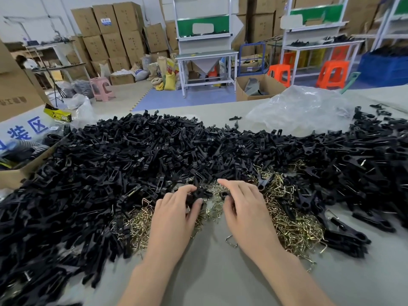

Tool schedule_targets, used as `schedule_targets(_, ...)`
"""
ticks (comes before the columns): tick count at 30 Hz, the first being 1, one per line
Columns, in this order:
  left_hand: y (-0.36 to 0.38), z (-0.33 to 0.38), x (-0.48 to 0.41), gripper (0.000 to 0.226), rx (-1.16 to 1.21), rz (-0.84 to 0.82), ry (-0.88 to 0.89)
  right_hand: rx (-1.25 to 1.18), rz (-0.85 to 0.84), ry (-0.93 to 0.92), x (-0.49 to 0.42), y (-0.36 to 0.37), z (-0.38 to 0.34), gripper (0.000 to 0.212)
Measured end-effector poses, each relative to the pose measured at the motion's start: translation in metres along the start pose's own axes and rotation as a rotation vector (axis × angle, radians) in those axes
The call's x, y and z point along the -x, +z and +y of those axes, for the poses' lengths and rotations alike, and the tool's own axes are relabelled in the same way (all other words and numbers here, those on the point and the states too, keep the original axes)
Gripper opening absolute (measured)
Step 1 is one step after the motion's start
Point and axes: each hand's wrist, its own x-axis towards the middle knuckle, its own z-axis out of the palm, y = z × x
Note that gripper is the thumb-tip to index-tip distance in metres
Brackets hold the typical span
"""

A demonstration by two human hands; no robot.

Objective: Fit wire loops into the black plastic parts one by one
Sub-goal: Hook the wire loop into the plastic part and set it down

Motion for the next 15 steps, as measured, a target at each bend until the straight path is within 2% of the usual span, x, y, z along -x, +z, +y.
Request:
schedule_targets(3, -0.0028, 0.0026, 0.0013, 0.038, 0.033, 0.016, 0.031, 0.009, -0.076, -0.053, 0.0009, 0.0038, 0.0011, 0.043)
schedule_targets(6, -0.0047, 0.004, 0.0021, 0.035, 0.132, -0.074, 0.038, -0.012, -0.15, -0.099, -0.0001, 0.007, 0.0023, 0.044)
schedule_targets(10, -0.0042, 0.0023, 0.0052, 0.038, 0.225, -0.17, -0.027, -0.116, -0.101, -0.05, -0.0026, 0.0048, 0.0028, 0.033)
schedule_targets(15, -0.0102, 0.0014, 0.0013, 0.04, 0.296, -0.17, -0.108, -0.201, -0.104, -0.009, -0.0022, -0.0001, 0.003, 0.028)
